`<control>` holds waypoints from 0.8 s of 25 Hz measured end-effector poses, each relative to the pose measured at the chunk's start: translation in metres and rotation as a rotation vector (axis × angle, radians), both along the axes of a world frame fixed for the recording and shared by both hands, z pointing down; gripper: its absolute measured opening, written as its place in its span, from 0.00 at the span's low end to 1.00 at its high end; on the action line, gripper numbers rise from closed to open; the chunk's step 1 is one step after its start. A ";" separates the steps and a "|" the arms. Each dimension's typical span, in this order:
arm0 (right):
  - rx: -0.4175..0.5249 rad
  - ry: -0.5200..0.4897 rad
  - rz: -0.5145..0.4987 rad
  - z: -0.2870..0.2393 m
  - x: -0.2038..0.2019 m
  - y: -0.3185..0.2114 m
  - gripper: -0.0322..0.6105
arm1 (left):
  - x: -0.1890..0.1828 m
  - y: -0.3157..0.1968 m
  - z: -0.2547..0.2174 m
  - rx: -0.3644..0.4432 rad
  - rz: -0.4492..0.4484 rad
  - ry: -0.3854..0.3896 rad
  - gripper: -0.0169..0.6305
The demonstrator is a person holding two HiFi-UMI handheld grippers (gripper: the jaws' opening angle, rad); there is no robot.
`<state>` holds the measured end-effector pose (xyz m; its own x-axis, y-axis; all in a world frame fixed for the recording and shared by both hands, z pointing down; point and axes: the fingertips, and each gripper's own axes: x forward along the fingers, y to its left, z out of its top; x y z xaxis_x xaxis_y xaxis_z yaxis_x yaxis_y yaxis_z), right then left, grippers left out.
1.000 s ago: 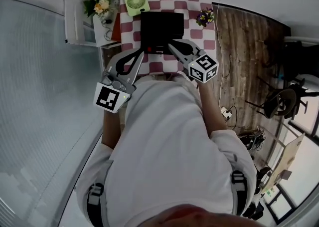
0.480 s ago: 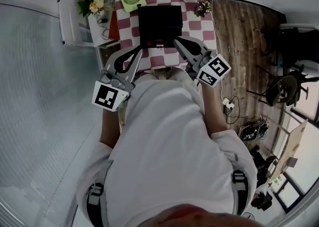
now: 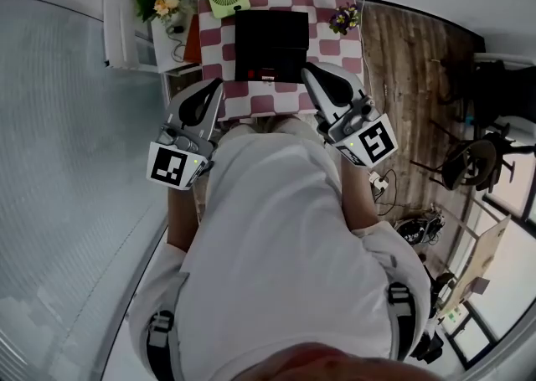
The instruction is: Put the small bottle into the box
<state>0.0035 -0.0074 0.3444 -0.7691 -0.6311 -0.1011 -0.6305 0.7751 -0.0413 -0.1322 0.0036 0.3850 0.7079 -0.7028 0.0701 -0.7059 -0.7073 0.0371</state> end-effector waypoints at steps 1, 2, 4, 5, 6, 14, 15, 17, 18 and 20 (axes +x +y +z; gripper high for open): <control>0.014 0.006 -0.006 -0.003 0.001 -0.001 0.05 | 0.001 -0.001 0.000 0.003 -0.009 -0.010 0.03; 0.024 0.009 -0.012 -0.004 0.003 -0.003 0.05 | 0.003 -0.003 -0.002 0.006 -0.019 -0.016 0.03; 0.036 0.011 -0.020 -0.007 0.010 -0.008 0.05 | 0.008 -0.006 -0.007 0.008 -0.037 -0.023 0.03; 0.039 0.011 -0.020 -0.008 0.014 -0.012 0.05 | 0.011 -0.007 -0.008 0.006 -0.044 -0.027 0.03; 0.039 0.011 -0.017 -0.008 0.019 -0.016 0.05 | 0.015 -0.009 -0.010 0.004 -0.050 -0.033 0.03; 0.026 0.024 -0.034 -0.004 0.053 -0.039 0.05 | 0.053 -0.029 -0.018 -0.005 -0.081 -0.076 0.03; 0.022 0.019 -0.035 -0.004 0.058 -0.041 0.05 | 0.059 -0.032 -0.019 -0.007 -0.081 -0.084 0.03; 0.014 0.011 -0.030 -0.001 0.068 -0.047 0.05 | 0.069 -0.038 -0.020 -0.011 -0.082 -0.097 0.03; 0.006 0.007 -0.025 0.002 0.071 -0.050 0.05 | 0.074 -0.042 -0.021 -0.016 -0.088 -0.097 0.03; -0.016 -0.007 -0.024 0.006 0.077 -0.054 0.05 | 0.083 -0.047 -0.022 -0.027 -0.100 -0.094 0.03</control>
